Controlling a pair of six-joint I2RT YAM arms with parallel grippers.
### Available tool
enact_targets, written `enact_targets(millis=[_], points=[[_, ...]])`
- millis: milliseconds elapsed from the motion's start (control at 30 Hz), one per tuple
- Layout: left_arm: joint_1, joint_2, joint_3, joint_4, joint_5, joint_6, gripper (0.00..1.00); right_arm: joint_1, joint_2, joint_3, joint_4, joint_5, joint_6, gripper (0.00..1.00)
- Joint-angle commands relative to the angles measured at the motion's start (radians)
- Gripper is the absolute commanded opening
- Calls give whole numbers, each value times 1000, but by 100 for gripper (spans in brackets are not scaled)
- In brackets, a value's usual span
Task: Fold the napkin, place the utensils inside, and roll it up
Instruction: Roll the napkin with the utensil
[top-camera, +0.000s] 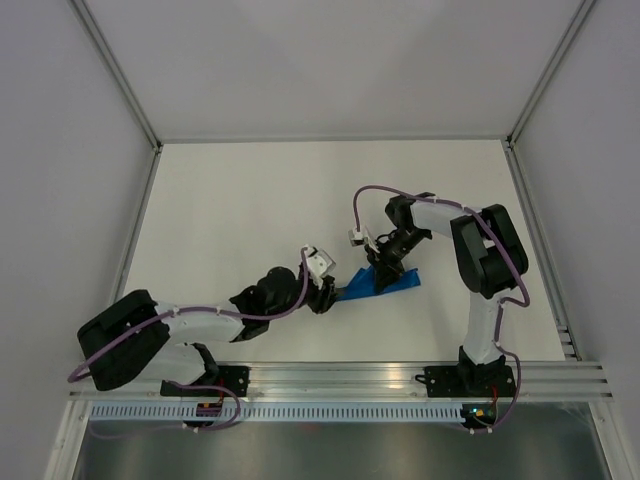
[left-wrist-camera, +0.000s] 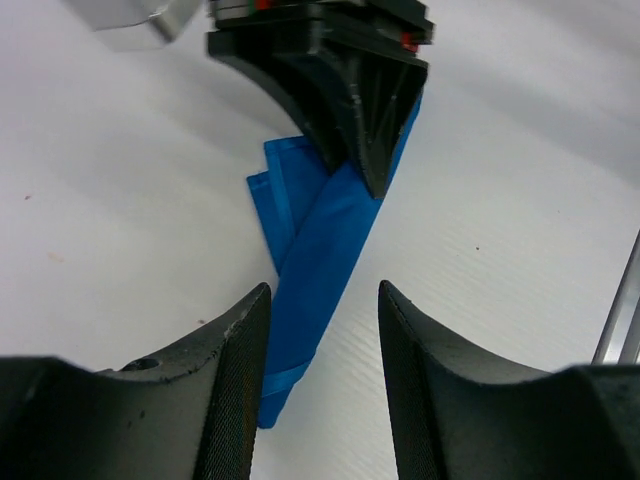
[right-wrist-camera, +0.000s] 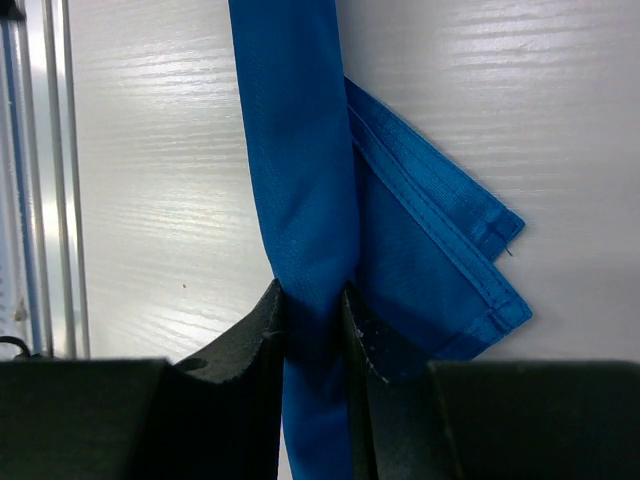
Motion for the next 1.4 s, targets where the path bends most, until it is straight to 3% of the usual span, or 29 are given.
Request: enact_targets(millis=[0, 167, 433, 767, 867, 900, 967, 1000, 1100, 1233, 1367], points=[[-105, 55, 67, 27, -169, 211, 52, -8, 107, 18, -79, 72, -70, 18], [-216, 199, 165, -1, -262, 376, 55, -11, 141, 55, -94, 71, -57, 18], [-273, 431, 285, 34, -312, 569, 59, -14, 162, 78, -91, 81, -34, 18], [-273, 538, 328, -5, -309, 614, 59, -14, 193, 95, -91, 92, -27, 18], [-273, 558, 343, -31, -289, 609, 50, -12, 197, 102, -94, 92, -27, 19], [-271, 560, 354, -57, -274, 603, 39, -12, 199, 104, -94, 92, -25, 19], [-271, 569, 365, -88, -263, 594, 27, -14, 199, 107, -94, 91, -21, 22], [-271, 572, 372, -113, -252, 584, 15, -14, 199, 108, -94, 91, -19, 24], [-271, 572, 380, -157, -223, 565, 2, -12, 193, 113, -94, 88, -10, 34], [-259, 572, 394, -222, -162, 534, 2, -16, 175, 114, -88, 77, 6, 55], [-238, 567, 394, -254, -96, 492, 2, -34, 119, 128, -88, 28, 39, 67]])
